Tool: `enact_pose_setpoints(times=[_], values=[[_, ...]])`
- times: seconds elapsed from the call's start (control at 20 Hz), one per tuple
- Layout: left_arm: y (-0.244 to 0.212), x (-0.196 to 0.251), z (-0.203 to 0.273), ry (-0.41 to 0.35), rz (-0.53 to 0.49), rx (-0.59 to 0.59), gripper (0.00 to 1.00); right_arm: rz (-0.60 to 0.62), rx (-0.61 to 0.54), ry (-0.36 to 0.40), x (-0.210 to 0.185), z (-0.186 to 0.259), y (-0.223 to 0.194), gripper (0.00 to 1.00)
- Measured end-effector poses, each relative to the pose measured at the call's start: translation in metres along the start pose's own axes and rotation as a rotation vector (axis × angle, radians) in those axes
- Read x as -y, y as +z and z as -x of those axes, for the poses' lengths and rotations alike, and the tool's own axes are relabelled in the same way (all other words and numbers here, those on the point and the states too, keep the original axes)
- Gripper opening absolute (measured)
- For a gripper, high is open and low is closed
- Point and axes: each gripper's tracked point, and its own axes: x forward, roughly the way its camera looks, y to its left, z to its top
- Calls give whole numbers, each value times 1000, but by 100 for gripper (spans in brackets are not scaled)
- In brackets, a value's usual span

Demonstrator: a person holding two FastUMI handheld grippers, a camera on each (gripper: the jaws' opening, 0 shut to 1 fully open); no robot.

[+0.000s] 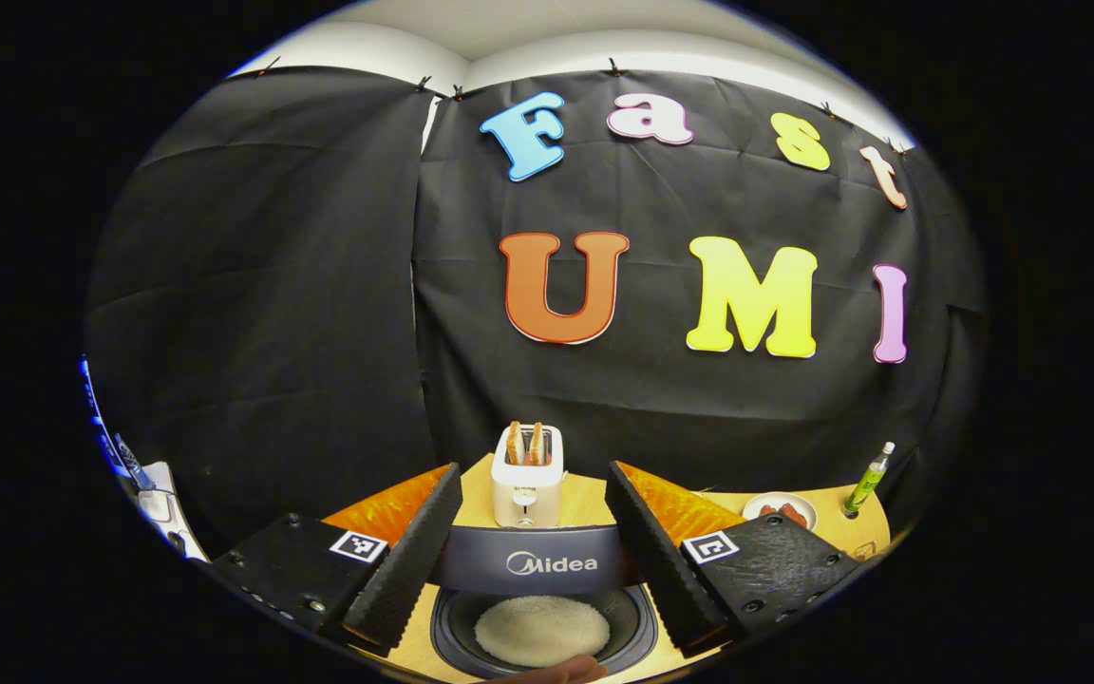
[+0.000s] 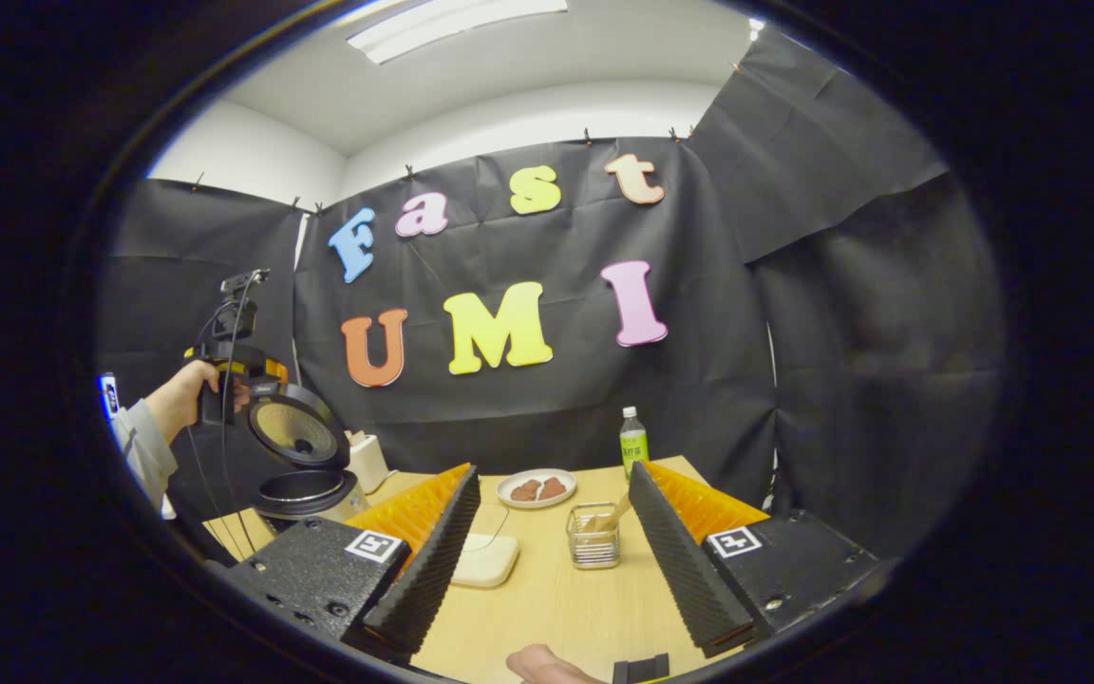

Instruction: Close the left gripper, press the button to open the rice cooker; take a wooden spoon from the chopstick holder with the right hand, scoop a spoonful of rice and pour it into the rice cooker, then put the wooden spoon back into the chopstick holder.

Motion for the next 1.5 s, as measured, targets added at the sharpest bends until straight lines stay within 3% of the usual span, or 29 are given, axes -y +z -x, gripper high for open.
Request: enact_pose_setpoints(times=[0.2, 0.35, 0.45, 0.75, 0.9, 0.95, 1.15, 1.2, 1.5], values=[[-18, 3, 16, -25, -7, -5, 97, 57, 12, -15, -5, 19, 14, 96], [-38, 3, 28, -26, -9, -20, 97, 48, 14, 6, -20, 30, 25, 100], [-56, 6, 37, -36, -18, -30, 97, 48, 15, 14, -26, 36, 30, 96], [-119, 18, 53, -83, -32, -67, 95, 83, 29, -9, -35, 46, 43, 100], [-143, 19, 57, -86, -56, -85, 96, 86, 41, 6, -44, 50, 44, 100], [-149, 19, 58, -86, -59, -94, 100, 84, 42, 12, -45, 50, 45, 100], [-189, 20, 63, -82, -71, -209, 96, 73, 65, 36, -59, 65, 43, 96], [-188, 19, 68, -82, -73, -186, 96, 78, 63, 42, -63, 65, 40, 100], [-192, 21, 87, -108, -75, -162, 98, 112, 86, 65, -83, 72, 45, 100]])
